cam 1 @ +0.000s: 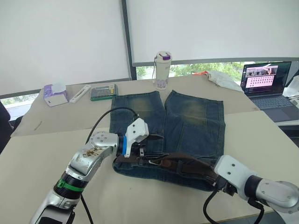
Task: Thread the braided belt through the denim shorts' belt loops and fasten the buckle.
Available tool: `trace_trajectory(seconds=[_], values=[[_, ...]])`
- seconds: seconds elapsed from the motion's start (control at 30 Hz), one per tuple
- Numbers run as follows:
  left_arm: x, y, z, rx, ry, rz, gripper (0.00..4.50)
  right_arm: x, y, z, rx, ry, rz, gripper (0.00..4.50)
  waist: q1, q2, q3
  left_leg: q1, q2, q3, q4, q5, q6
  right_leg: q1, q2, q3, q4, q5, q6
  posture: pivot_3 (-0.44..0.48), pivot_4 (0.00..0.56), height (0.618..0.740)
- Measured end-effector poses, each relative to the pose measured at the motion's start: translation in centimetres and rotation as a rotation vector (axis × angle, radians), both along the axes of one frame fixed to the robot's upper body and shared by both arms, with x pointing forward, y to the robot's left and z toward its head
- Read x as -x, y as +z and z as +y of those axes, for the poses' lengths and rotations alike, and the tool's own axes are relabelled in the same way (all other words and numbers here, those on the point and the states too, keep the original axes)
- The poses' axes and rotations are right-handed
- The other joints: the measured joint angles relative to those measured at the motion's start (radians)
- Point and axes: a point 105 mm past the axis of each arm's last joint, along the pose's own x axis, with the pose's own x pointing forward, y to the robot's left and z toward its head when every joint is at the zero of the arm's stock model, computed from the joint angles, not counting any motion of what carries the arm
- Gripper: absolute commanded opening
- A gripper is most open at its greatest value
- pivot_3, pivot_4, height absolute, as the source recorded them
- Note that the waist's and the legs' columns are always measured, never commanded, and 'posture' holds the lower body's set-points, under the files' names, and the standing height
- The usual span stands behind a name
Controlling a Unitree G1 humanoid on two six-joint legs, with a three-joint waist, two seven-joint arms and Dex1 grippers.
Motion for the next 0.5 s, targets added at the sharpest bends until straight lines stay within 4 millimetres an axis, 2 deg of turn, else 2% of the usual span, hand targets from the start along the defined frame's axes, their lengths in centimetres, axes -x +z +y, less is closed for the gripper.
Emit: trace_trajectory(seconds=[0.27,0.3,0.33,0.5], values=[[-0.3,-1.4,-0.1,-0.039,-0.049,-0.067,3.51,-1.5,-1.7,-1.6,-0.009,-0.094,0.037,2.95,0.002,-0.001,0.001,0.0,-0.001,0.0,0.0,0.001,0.001,0.0,-0.001,0.0,0.0,0.002,-0.001,0.0,0.15,0.74],[-0.3,-1.4,-0.1,-0.042,-0.057,-0.081,3.55,-1.8,-1.9,-1.7,-0.004,-0.1,0.04,2.43,0.001,-0.001,0.001,0.0,-0.001,0.0,0.0,0.001,0.001,0.0,-0.001,0.0,0.0,0.002,-0.001,0.0,0.15,0.74],[-0.3,-1.5,-0.1,-0.048,-0.061,-0.092,3.55,-2.0,-2.2,-1.8,0.0,-0.105,0.046,2.19,0.001,-0.001,0.001,0.0,-0.001,0.0,0.0,0.001,0.001,0.0,-0.001,0.0,0.0,0.002,-0.001,0.0,0.15,0.74],[-0.3,-1.6,-0.1,-0.057,-0.077,-0.107,3.55,-2.3,-2.2,-1.5,-0.046,-0.106,0.059,0.42,0.003,0.0,0.001,0.0,-0.001,0.0,0.001,0.001,0.001,0.0,-0.001,-0.001,0.0,0.002,-0.002,0.0,0.15,0.74]])
